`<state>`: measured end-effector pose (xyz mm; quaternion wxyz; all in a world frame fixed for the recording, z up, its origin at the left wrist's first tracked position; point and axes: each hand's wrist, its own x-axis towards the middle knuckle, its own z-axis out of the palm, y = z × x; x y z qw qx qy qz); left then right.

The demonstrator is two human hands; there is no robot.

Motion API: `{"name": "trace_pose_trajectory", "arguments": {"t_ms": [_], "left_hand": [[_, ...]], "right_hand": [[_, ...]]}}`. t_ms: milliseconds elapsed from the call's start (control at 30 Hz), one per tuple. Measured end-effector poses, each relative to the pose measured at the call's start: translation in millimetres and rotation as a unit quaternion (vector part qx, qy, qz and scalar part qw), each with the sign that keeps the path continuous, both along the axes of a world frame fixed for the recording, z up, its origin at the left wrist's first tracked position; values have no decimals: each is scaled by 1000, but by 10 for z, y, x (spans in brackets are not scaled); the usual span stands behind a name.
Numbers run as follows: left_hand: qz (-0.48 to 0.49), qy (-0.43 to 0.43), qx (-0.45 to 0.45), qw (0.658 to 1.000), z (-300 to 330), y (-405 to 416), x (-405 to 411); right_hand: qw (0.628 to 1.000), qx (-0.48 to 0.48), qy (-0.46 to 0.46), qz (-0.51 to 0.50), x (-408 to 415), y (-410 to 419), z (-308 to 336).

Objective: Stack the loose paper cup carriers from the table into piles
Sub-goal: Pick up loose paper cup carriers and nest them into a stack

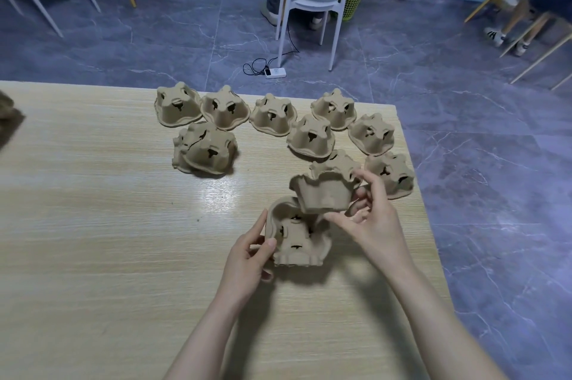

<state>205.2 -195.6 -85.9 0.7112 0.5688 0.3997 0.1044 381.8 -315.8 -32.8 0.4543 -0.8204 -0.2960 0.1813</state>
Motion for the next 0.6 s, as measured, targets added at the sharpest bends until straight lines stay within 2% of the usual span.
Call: {"name": "trace_pose_trajectory", "arguments": {"t_ms": [167,500,600], "left_hand": [[-4,5,3,1000,20,-2,-15],[-26,22,14,999,8,66,-33],[-25,21,25,999,-50,75,-47]], "right_hand": [[997,-10,-78,12,-166,-139,-60],[995,33,-85,36,-319,-282,-175],[994,19,-96,49,-398,-285,-234]]}}
